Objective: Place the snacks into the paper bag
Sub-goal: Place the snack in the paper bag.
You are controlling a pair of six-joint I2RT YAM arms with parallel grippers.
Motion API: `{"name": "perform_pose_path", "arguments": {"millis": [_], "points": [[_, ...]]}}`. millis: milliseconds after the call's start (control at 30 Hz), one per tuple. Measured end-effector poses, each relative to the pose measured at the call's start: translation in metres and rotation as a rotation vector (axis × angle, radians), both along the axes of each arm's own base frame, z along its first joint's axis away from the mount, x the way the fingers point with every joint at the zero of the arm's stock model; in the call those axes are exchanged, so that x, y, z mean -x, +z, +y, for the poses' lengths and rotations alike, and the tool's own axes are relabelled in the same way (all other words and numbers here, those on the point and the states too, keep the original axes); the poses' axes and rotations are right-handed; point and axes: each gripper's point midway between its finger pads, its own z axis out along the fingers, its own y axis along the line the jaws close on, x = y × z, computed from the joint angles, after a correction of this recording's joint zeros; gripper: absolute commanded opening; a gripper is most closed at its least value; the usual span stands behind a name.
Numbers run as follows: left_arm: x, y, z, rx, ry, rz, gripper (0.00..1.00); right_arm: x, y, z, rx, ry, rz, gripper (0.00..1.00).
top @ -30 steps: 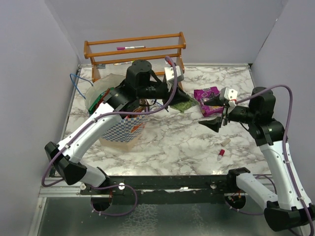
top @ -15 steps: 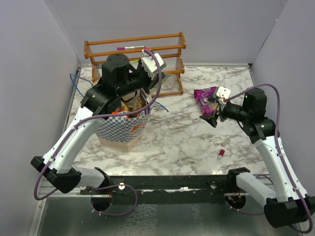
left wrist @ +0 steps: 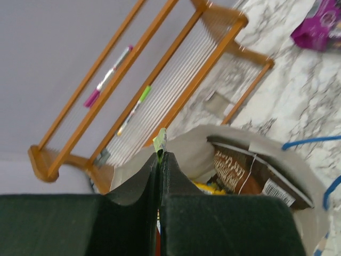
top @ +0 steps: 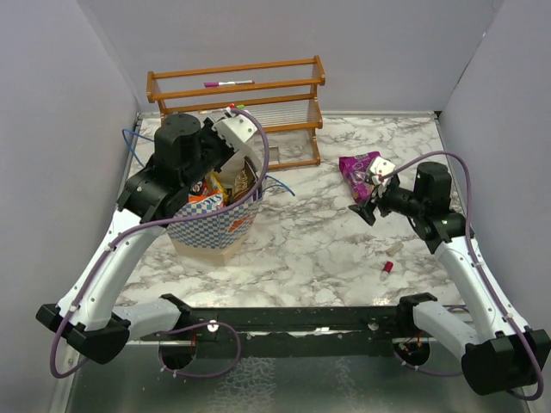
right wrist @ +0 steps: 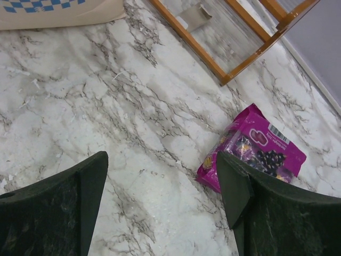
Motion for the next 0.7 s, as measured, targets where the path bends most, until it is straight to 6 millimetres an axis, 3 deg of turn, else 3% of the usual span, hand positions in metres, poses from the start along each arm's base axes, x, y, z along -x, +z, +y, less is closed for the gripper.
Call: {"name": "perform_pose_path", "arguments": {"millis": [233, 433, 700], "points": [[-0.009, -0.054, 0.042, -0.108, 0.141, 0.084, 0.0, -0.004, 0.002, -0.002, 0.001, -0.02, -0.011, 0.83], [-0.012, -0.086, 0.054, -0.166, 0.184, 0.136, 0.0, -0.005, 0.001, -0.003, 0.0, -0.029, -0.008, 0.83], [-0.021, -0.112, 0.065, -0.239, 0.235, 0.167, 0.01, -0.007, 0.001, -0.004, 0.003, -0.038, -0.012, 0.82]]}}
